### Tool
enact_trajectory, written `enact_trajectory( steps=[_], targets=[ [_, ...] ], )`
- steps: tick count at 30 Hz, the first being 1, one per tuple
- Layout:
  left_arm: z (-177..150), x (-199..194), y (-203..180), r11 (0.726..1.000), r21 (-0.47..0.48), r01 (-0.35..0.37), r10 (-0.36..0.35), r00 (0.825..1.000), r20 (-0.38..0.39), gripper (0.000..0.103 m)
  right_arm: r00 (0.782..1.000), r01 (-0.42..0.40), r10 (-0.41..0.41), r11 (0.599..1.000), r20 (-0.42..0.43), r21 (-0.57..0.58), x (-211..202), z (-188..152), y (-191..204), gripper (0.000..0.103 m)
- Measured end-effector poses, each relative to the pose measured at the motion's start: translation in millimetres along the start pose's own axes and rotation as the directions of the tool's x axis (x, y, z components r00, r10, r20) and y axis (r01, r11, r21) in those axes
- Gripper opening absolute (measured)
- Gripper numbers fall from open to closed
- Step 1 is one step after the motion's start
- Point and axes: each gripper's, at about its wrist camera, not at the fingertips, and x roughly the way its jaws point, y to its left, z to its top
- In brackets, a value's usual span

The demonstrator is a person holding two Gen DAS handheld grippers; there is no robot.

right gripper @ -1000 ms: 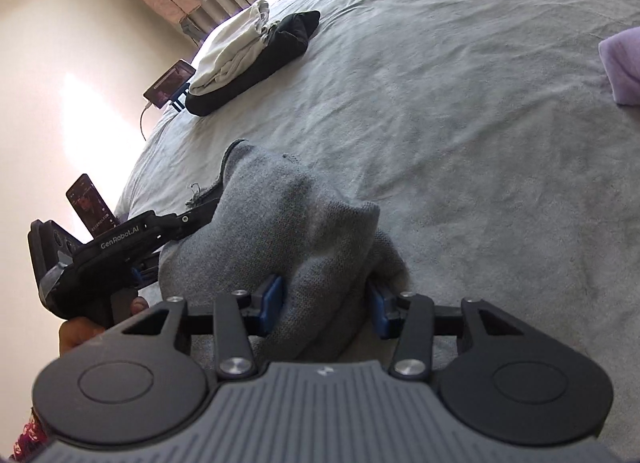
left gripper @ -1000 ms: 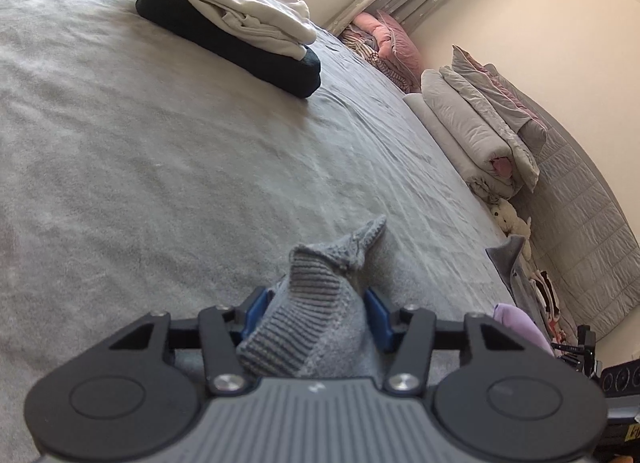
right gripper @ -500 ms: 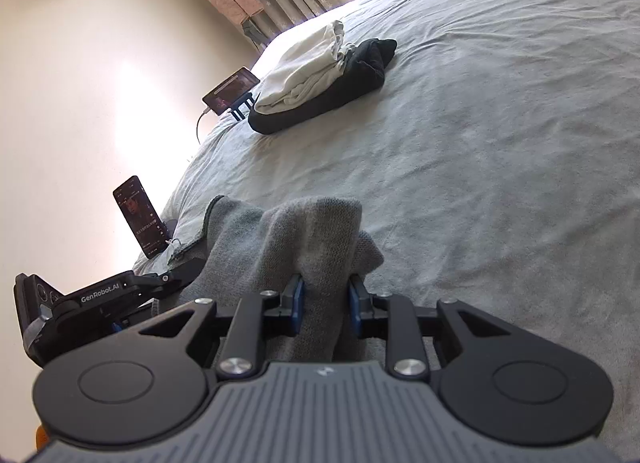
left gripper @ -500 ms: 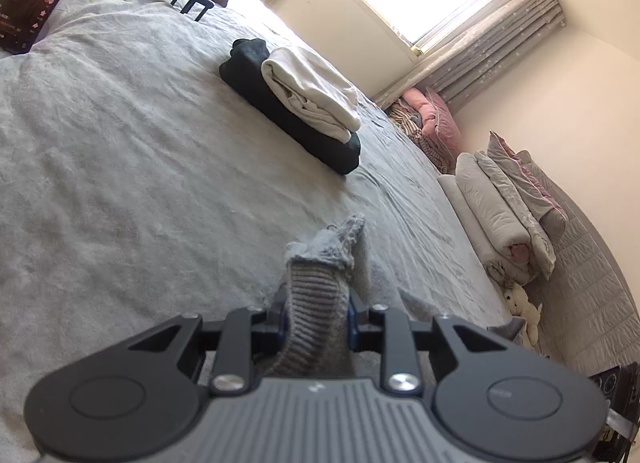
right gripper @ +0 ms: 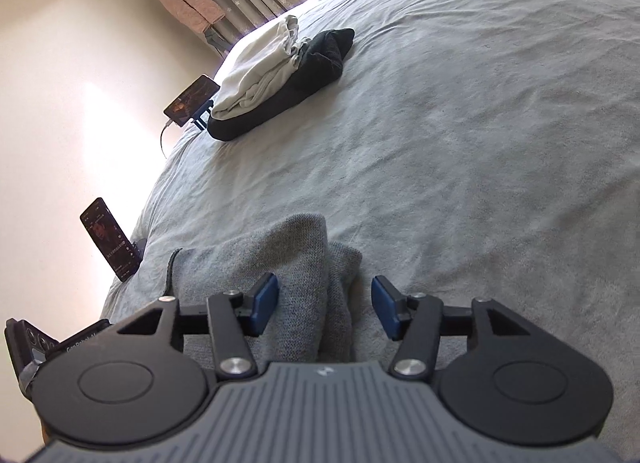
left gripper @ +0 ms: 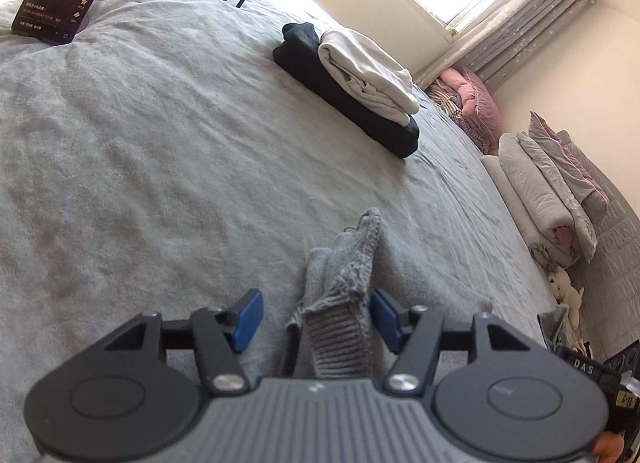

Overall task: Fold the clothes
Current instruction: 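Pinch the ribbed cuff with the left gripper and tuck it in, then grasp the folded grey sweater with both grippers and lift it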

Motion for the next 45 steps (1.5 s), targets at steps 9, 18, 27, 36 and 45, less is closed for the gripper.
enact_trajectory(
  steps=[9,18,27,36,45],
  targets=[
    [-6,10,0,0.995,0.049,0.085,-0.079,0.989,-0.125,0.073,0.997,-0.042,0.042,0.999,-0.066,0.007,1,-20,2,0.068],
    [-22,13,-2,0.991,0.034,0.126,-0.123,0.988,-0.093,0.039,0.991,-0.124,0.126,0.991,-0.034,0.054,12,-38,-6,0.037],
    [-8,-1,-14,0.991,0.018,0.133,-0.133,0.990,-0.040,0.027,0.995,-0.099,0.099,0.994,-0.006,0.047,1,-23,11,0.033],
    [9,-5,-29,0.992,0.034,0.124,-0.124,0.992,-0.019,0.027,0.996,-0.086,0.086,0.995,0.000,0.050,-3,-4,24,0.032],
    [34,-19,-42,0.990,0.042,0.132,-0.133,0.991,0.018,0.027,0.996,-0.092,0.092,0.995,0.013,0.025,-9,24,48,0.032]
  ],
)
